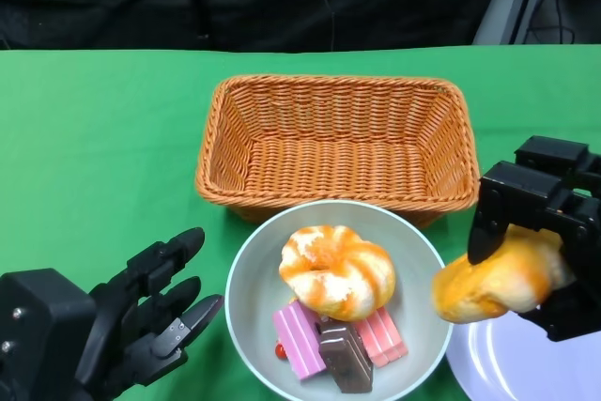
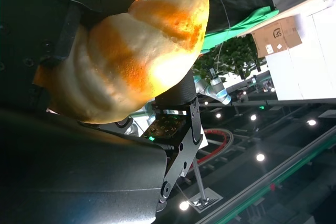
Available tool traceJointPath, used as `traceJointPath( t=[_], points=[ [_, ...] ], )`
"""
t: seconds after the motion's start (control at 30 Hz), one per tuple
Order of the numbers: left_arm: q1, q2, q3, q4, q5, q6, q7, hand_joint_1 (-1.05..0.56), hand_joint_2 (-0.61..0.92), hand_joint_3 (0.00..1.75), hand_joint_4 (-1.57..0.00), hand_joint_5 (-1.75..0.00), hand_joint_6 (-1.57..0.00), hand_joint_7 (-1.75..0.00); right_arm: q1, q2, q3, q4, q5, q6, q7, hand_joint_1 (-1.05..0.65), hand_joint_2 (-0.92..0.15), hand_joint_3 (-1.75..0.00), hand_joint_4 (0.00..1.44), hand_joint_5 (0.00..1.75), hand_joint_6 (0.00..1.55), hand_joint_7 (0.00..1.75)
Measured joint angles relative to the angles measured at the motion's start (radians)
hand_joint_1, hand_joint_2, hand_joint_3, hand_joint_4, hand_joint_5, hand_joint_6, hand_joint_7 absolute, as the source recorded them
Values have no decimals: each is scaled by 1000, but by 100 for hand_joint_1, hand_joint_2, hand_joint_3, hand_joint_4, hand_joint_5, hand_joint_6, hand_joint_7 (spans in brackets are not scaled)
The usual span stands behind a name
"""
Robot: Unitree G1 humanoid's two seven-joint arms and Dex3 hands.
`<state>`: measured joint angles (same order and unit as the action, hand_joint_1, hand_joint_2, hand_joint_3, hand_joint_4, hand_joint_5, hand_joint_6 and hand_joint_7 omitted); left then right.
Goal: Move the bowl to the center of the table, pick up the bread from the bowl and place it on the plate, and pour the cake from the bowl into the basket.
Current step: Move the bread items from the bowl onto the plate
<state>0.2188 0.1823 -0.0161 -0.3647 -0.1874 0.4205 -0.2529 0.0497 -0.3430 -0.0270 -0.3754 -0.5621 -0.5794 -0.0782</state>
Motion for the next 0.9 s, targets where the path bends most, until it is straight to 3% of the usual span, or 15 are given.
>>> traceJointPath(
  t=[0.13,0.33,0.47,0.53,0.57,0.63,0.7,0.8,0.9],
  points=[
    [3,2,2,7,5,-8,0,-61,92,38,-12,-17,-20,0,37,0,-38,-31,-10,25,7,-12,-12,-172,106,175,84,173],
    [4,7,2,12,6,-35,-1,-62,92,39,-12,-17,-20,0,79,-8,-50,-93,-24,88,61,-8,-13,-165,105,175,83,173],
    [4,16,3,12,6,-35,-1,-61,92,38,-12,-17,-21,0,89,-56,-75,-118,-74,153,140,-4,-12,-159,104,175,84,171],
    [4,20,4,15,7,-35,-1,-61,92,39,-12,-17,-20,0,93,-65,-76,-144,-94,215,205,-6,-25,-142,101,175,82,170],
    [3,22,4,16,7,-35,-1,-61,92,39,-12,-17,-20,0,97,-75,-76,-152,-99,252,239,-6,-25,-141,101,175,82,170],
    [1,23,3,18,7,-35,-1,-61,92,39,-13,-17,-20,0,98,-92,-71,-200,-135,345,348,-5,-35,-119,93,175,83,155],
    [0,24,3,19,7,-37,-1,-62,92,39,-13,-17,-20,0,97,-113,-66,-227,-162,420,441,-6,-39,-112,91,175,85,148],
    [0,24,3,24,7,-43,-1,-62,92,39,-12,-17,-20,0,93,-124,-51,-231,-170,471,493,-7,-42,-109,91,175,86,144],
    [0,26,3,25,8,-48,-1,-62,92,39,-12,-17,-19,0,83,-138,-36,-231,-178,514,543,-11,-53,-98,88,171,85,137]
  ],
)
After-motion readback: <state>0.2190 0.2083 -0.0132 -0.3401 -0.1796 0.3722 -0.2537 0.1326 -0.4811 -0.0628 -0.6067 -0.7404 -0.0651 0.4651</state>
